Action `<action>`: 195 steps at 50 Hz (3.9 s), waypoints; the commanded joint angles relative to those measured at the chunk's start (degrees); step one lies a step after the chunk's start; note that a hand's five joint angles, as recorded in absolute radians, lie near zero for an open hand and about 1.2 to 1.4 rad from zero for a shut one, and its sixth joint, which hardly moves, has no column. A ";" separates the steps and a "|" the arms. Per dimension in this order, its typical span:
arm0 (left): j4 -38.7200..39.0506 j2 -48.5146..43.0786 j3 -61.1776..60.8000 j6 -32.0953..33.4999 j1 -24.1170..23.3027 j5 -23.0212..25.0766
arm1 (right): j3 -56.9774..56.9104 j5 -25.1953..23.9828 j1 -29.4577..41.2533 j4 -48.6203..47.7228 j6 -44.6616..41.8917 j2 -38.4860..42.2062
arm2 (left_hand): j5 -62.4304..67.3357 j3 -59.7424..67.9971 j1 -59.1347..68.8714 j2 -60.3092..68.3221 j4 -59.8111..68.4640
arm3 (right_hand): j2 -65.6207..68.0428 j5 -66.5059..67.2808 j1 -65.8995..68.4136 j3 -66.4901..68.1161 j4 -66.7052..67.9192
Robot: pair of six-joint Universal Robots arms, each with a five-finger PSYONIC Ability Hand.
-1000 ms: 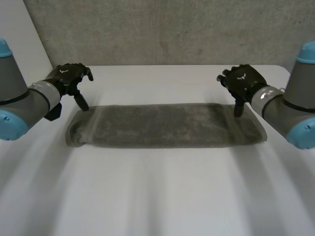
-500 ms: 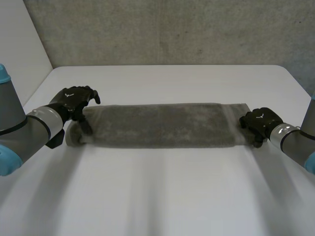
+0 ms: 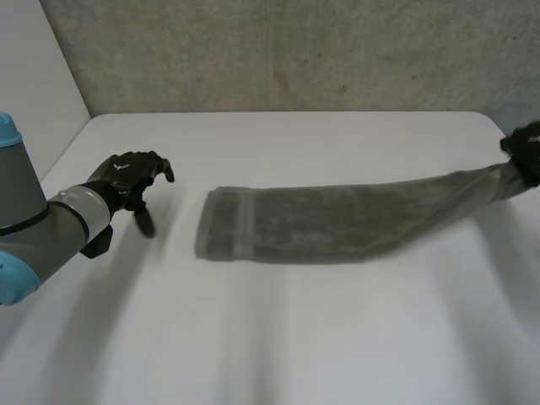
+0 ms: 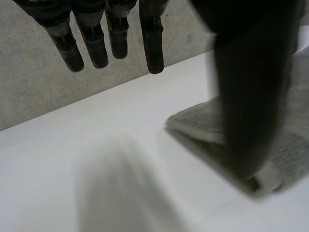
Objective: Fold the towel.
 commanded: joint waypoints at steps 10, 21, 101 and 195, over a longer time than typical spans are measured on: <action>0.08 0.46 -0.16 -0.09 -0.14 -0.16 | -13.65 3.68 31.94 6.52 2.40 0.90 | -1.33 -2.67 -2.77 -2.55 -2.94 | 5.93 3.94 5.34 5.07 3.56; 0.96 0.12 2.65 -0.44 -3.12 -0.51 | -18.75 6.21 50.31 5.47 2.31 14.43 | -2.00 -3.35 -3.44 -3.22 -3.62 | -64.07 -66.06 -64.66 -64.93 -66.44; -3.16 -32.67 35.88 -2.64 -21.76 -3.24 | 27.57 4.91 25.18 -9.12 8.11 -8.33 | 51.15 49.81 49.71 49.93 49.54 | -64.07 -66.06 -64.66 -64.93 -66.44; -0.88 -18.43 19.62 -9.93 -13.41 -9.30 | 26.51 5.35 33.61 -10.61 11.45 -7.89 | 1.70 0.35 0.26 0.48 0.08 | -64.07 -66.06 -64.66 -64.93 -66.44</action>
